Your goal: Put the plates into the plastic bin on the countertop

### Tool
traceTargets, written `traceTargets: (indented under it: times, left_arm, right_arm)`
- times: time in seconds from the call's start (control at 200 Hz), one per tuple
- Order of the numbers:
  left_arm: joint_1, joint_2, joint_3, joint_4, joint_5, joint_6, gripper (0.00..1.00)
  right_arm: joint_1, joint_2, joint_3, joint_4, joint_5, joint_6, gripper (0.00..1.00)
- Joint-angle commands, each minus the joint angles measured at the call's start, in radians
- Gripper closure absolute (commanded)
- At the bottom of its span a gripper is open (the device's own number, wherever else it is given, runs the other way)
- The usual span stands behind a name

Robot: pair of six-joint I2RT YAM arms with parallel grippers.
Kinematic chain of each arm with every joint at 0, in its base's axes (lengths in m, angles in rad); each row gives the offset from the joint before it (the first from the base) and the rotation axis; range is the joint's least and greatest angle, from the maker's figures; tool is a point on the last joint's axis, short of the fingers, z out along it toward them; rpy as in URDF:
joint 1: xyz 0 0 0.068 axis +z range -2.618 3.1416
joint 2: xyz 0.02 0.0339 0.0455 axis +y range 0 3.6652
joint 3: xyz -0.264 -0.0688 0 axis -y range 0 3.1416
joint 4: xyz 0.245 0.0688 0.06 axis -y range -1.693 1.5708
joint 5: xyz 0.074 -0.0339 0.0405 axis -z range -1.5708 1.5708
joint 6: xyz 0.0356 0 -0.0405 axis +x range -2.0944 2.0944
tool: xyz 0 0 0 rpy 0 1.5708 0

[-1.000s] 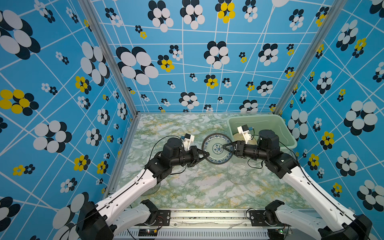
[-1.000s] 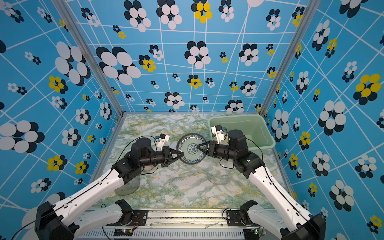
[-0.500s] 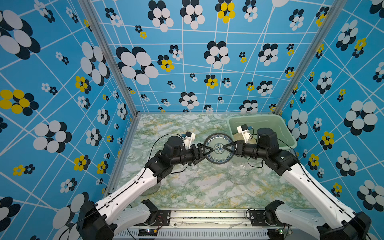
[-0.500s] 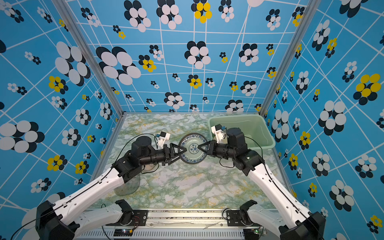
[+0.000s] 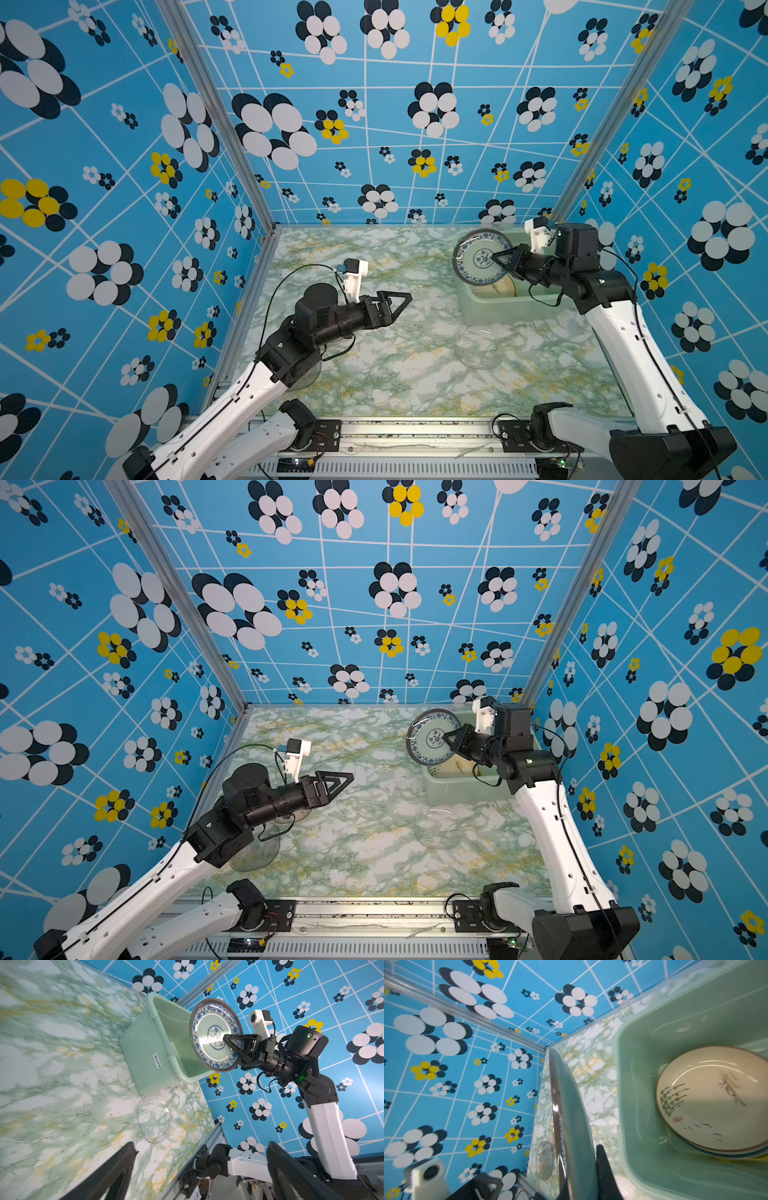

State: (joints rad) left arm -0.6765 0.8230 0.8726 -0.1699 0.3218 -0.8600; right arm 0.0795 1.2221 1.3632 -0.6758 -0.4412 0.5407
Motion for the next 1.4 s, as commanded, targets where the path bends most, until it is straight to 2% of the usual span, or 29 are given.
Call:
traceTargets:
  times: [0.0, 0.145, 0.28, 0.575, 0.69, 0.93, 1.394]
  left_arm:
    - [-0.006, -0.015, 0.042, -0.108, -0.110, 0.206, 0.01]
    - [-0.008, 0.028, 0.101, -0.154, -0.154, 0.331, 0.01]
    - [-0.018, 0.140, 0.169, -0.143, -0.170, 0.397, 0.01]
    - [-0.127, 0.482, 0.380, -0.073, -0.186, 0.558, 0.01]
    - [-0.171, 0.547, 0.437, -0.072, -0.206, 0.557, 0.01]
    - [-0.258, 0.589, 0.478, -0.079, -0.199, 0.575, 0.01]
    - [-0.262, 0.629, 0.514, -0.099, -0.214, 0.539, 0.01]
  right_arm:
    - [-0.072, 0.050, 0.057, -0.107, 0.077, -0.107, 1.00]
    - [-0.172, 0.110, 0.069, -0.077, 0.068, -0.102, 1.00]
    - [-0.228, 0.185, 0.078, -0.063, 0.068, -0.127, 1.00]
    - [-0.248, 0.325, 0.049, -0.031, 0.113, -0.269, 1.00]
    - [-0.248, 0.381, 0.062, -0.036, 0.100, -0.306, 1.00]
    - [-0.246, 0.481, 0.083, -0.037, 0.069, -0.319, 1.00]
    - [-0.239, 0.616, 0.125, -0.044, 0.020, -0.320, 0.99]
